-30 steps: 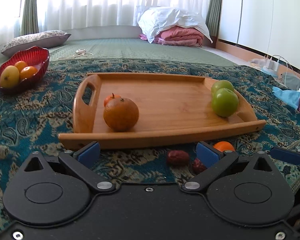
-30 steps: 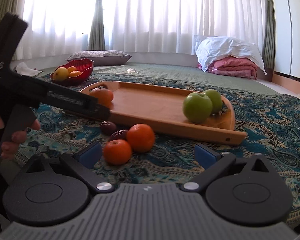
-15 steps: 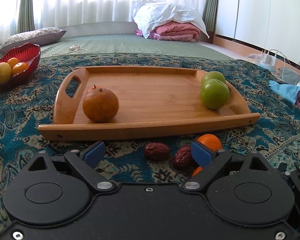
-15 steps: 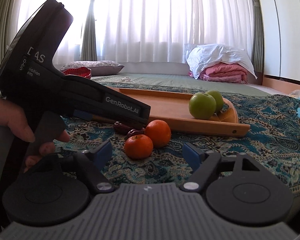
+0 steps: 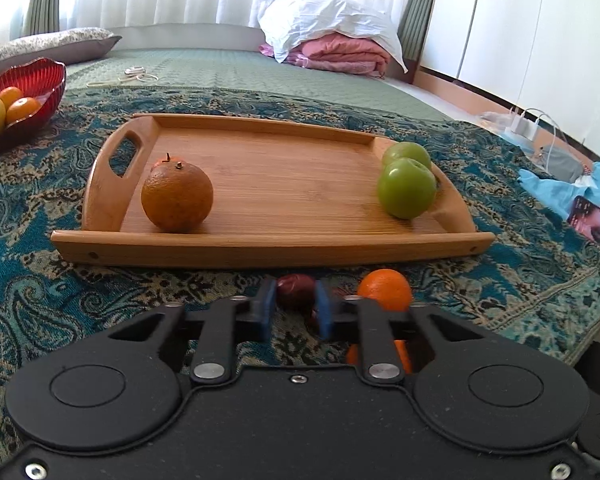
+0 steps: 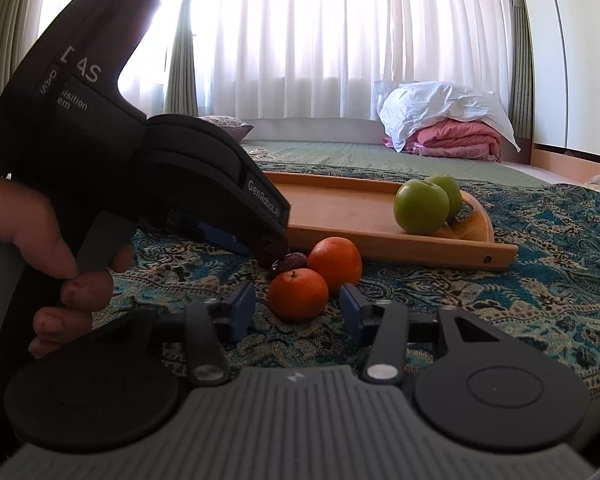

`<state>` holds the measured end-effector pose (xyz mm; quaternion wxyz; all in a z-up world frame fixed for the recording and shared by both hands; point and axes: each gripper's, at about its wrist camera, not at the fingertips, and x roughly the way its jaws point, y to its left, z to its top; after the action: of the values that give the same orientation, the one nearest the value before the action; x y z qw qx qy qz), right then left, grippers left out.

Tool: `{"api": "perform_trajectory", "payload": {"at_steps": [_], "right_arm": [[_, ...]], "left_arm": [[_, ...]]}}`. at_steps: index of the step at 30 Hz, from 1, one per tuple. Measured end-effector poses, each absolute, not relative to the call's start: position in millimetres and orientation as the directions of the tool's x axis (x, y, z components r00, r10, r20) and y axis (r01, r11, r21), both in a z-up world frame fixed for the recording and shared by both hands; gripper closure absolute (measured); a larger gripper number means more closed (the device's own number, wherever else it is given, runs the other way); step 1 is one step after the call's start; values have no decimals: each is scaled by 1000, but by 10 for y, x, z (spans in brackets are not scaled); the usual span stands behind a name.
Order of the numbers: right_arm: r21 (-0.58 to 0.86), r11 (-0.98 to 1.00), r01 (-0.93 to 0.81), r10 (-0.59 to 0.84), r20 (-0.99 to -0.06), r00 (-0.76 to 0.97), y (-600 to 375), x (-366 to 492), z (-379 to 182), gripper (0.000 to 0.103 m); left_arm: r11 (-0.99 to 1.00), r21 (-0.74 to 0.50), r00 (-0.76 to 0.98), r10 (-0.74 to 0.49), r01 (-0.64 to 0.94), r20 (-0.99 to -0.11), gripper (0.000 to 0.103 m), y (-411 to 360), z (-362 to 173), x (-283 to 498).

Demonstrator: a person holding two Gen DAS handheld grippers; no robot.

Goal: Organize fruits
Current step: 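Grasp a tangerine with the right tool while the left tool grasps a red date, then carry the tangerine and the red date over the wooden tray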

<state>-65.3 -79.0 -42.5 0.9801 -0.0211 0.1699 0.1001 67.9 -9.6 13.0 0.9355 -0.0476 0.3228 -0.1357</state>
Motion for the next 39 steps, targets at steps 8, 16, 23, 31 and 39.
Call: {"api": "perform_trajectory", "payload": {"at_steps": [8,16,23,31,39], "right_arm": [[2,978,-206,194,-343,919,-766,-600,-431,59],[61,981,-183,193,-368,910,-765,-470,-470,61],[101,981,-167,193,-368,910,-805,-387,-487,65],[93,979,-180,202,-351,914,-839,-516,-465,65],[77,983,-167,183,-321,929,-921,-567,-376,65]], "left_arm": [[965,-151,749,-262,215,-609,83,-126,83,716],[960,-179,731,-281,216,-623,80,-207,27,860],[958,-204,714,-287,202,-638,79,-198,28,995],[963,-162,725,-267,214,-635,85,-228,73,961],[969,-99,753,-239,226,-614,85,-242,147,839]]}}
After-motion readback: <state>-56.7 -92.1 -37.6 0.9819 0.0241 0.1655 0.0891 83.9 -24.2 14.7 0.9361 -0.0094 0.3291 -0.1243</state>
